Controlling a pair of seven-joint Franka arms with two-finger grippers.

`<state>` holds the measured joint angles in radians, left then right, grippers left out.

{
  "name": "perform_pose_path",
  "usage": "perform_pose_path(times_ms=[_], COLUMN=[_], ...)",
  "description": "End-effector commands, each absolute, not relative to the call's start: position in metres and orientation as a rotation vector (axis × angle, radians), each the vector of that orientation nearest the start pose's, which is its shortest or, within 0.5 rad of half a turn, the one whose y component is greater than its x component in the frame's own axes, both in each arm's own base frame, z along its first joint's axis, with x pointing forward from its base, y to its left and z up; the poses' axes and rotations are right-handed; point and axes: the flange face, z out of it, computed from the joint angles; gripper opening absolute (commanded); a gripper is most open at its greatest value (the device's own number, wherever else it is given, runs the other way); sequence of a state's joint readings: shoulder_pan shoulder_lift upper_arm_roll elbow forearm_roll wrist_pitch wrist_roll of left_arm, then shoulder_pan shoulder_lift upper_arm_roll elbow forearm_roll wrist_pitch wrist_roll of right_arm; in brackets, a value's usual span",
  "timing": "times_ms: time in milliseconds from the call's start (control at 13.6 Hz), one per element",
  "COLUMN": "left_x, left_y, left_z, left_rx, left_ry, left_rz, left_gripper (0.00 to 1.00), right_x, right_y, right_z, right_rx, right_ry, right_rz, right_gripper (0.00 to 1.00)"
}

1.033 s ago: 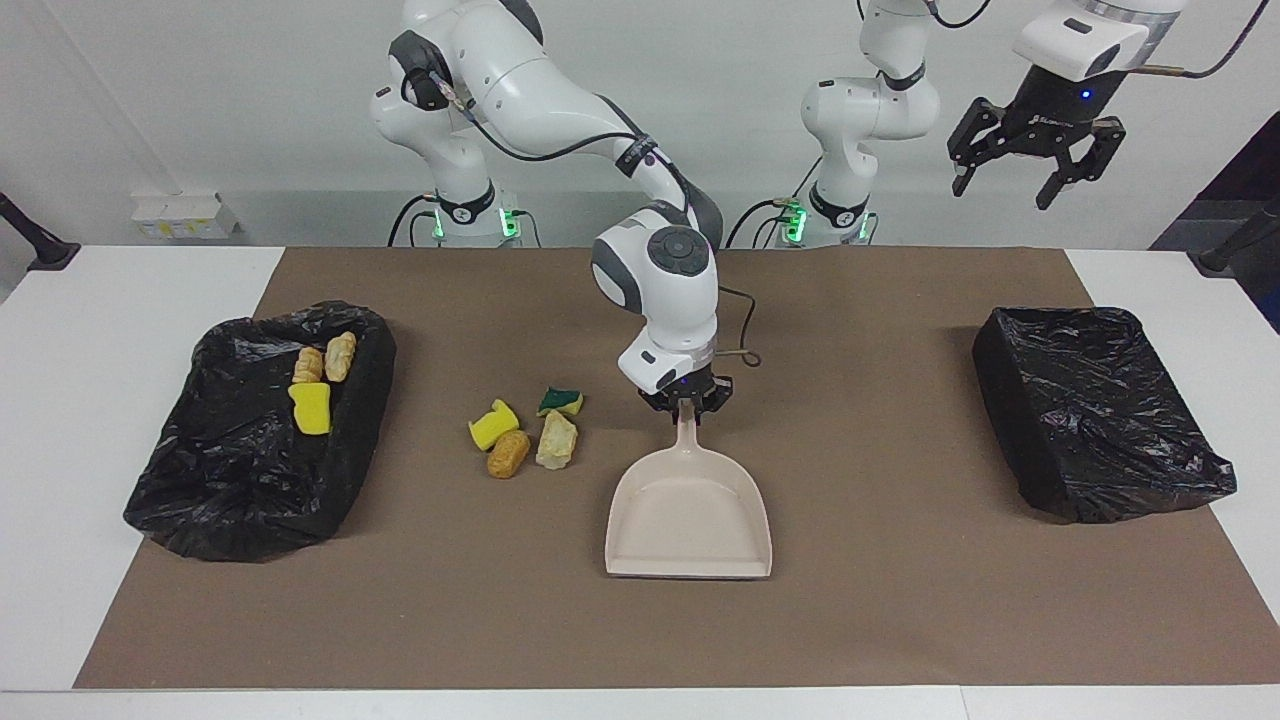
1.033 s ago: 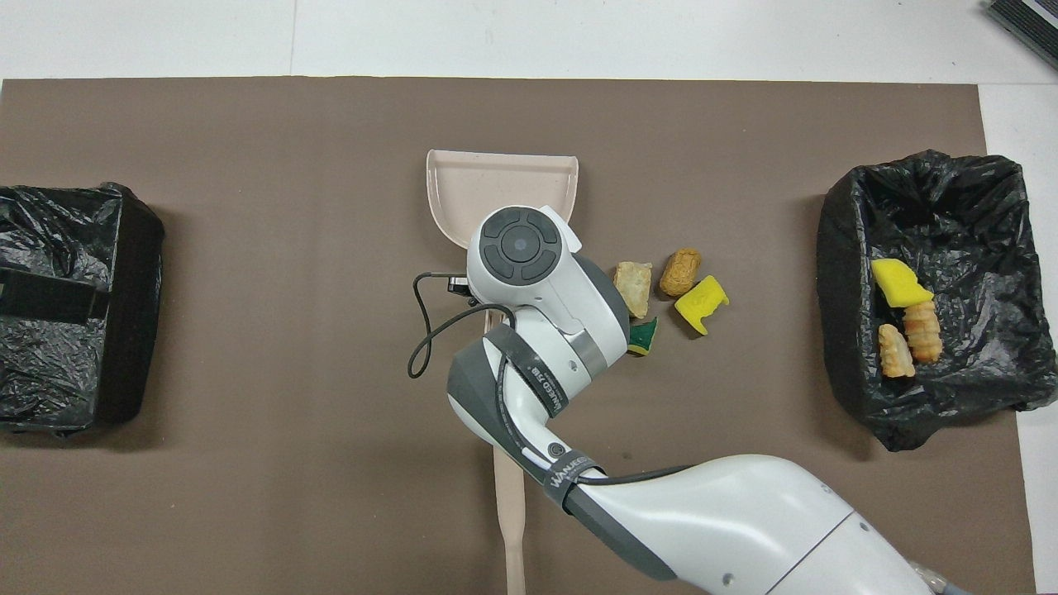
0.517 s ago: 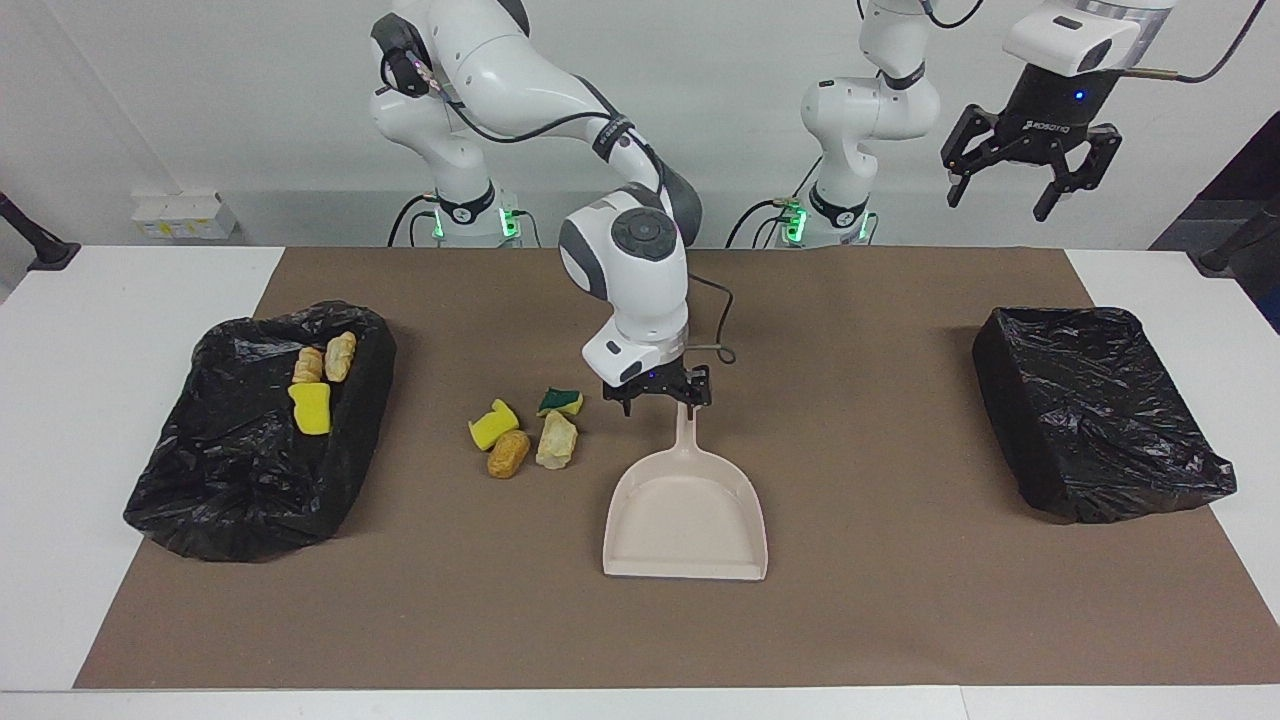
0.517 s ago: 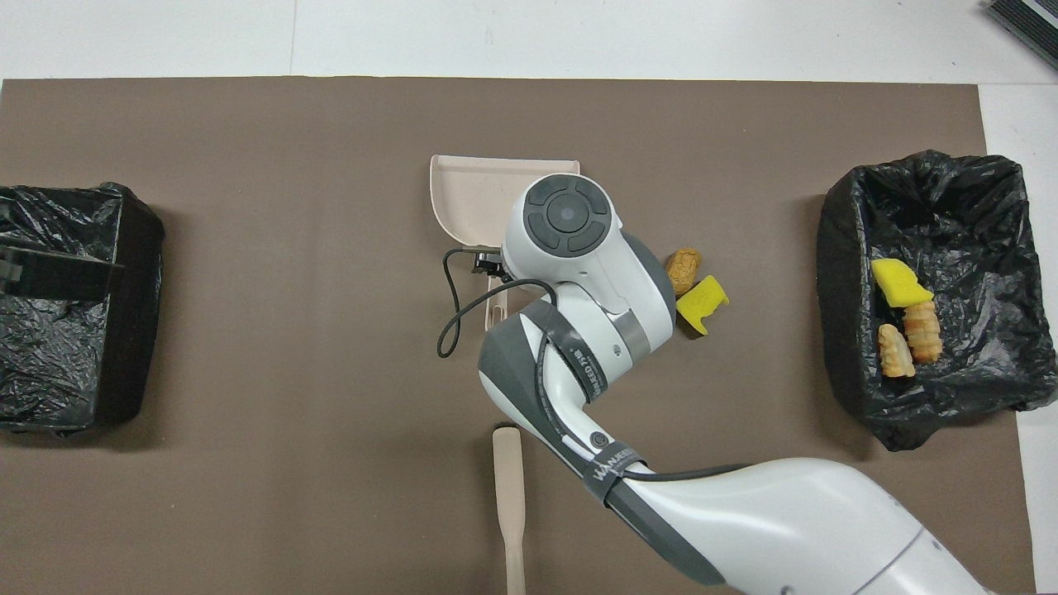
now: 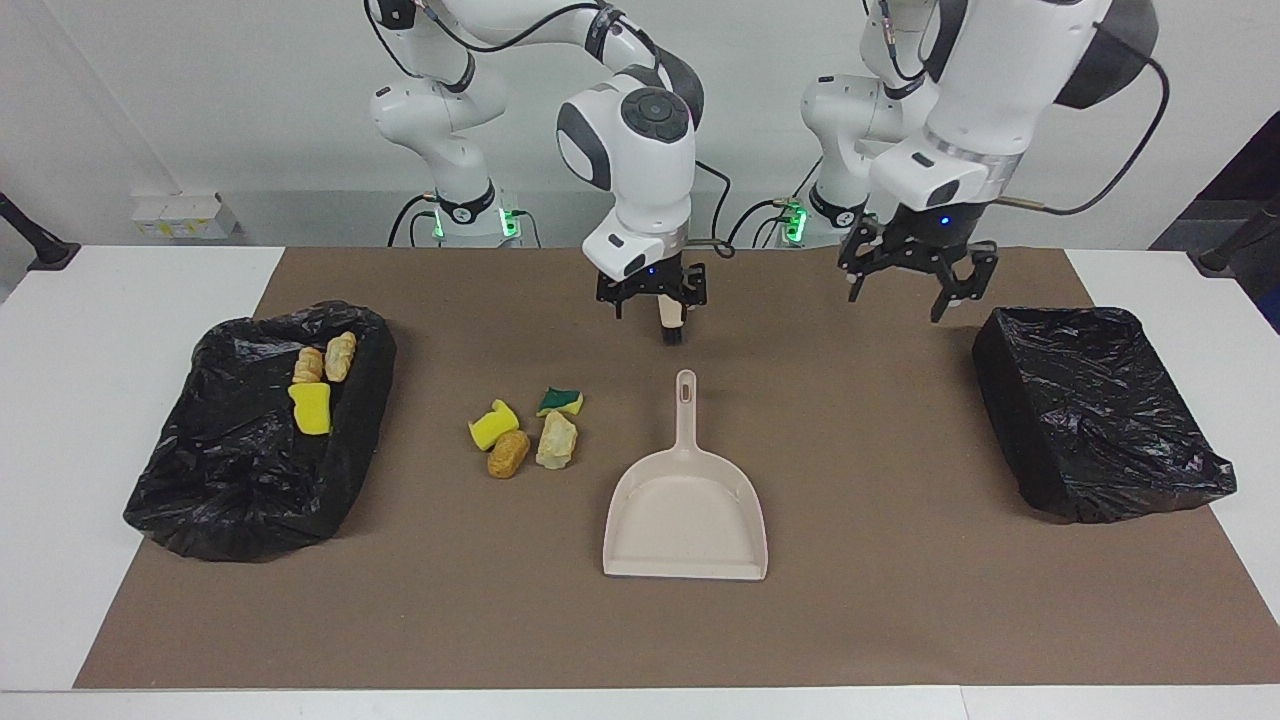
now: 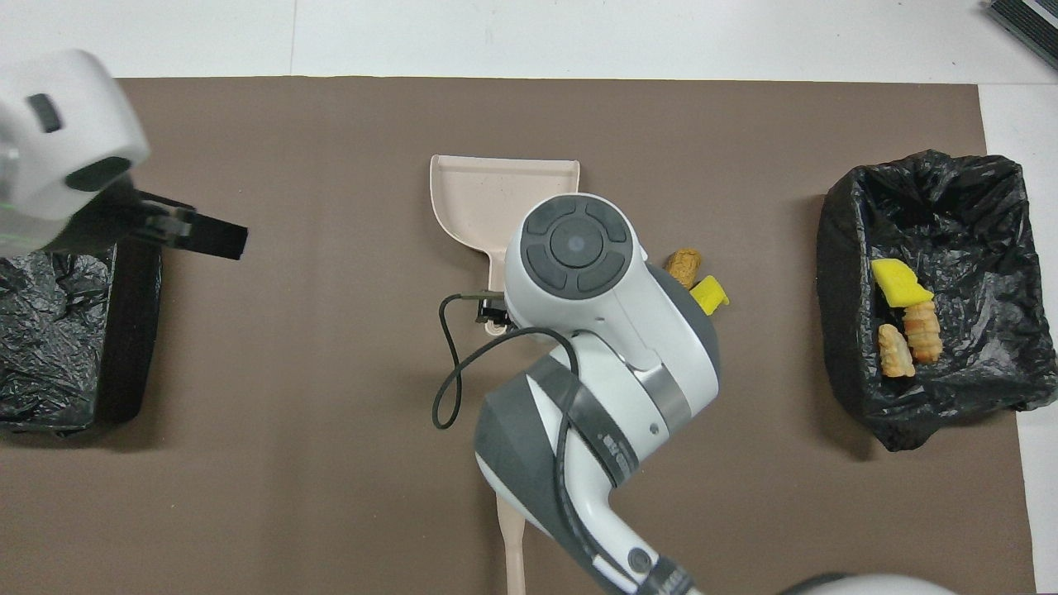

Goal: Sweep and dump trash in bin

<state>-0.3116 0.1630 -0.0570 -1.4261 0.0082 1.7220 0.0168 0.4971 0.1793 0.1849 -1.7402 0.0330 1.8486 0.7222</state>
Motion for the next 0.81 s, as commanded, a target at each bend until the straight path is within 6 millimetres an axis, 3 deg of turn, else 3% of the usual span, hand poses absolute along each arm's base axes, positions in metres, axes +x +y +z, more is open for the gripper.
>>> perform_pose_path(times_ms=[0, 221, 369, 517, 738], left_x=[0.596, 0.608, 0.610, 0.607, 0.589], left_y=[-0.259, -0.322, -0.362, -0.381, -0.399], left_z=[0.591, 0.528, 0.481, 0.456, 0.422], left_rx=[-3.096, -3.116, -3.148, -3.158, -3.172], left_ry=[0.550, 0.382, 0.267, 0.281, 0.318], left_rz=[-0.228, -0.236, -0.251, -0.231, -0.203], left_gripper=[1.00, 1.00, 1.00, 1.00, 1.00], right_x=[0.404, 0.342, 0.313, 0.287, 0.275], right_y=[0.372, 0.372, 0.365, 0.379, 0.386], right_z=[0.446, 0.433, 0.420, 0.403, 0.382], right_rx=[-3.108, -3.072, -3.056, -3.059, -3.063], right_ry=[0.063, 0.037, 0.040, 0.032, 0.020], right_rz=[0.254, 0.358, 0.384, 0.392, 0.374], right_gripper=[1.00, 1.00, 1.00, 1.00, 1.00])
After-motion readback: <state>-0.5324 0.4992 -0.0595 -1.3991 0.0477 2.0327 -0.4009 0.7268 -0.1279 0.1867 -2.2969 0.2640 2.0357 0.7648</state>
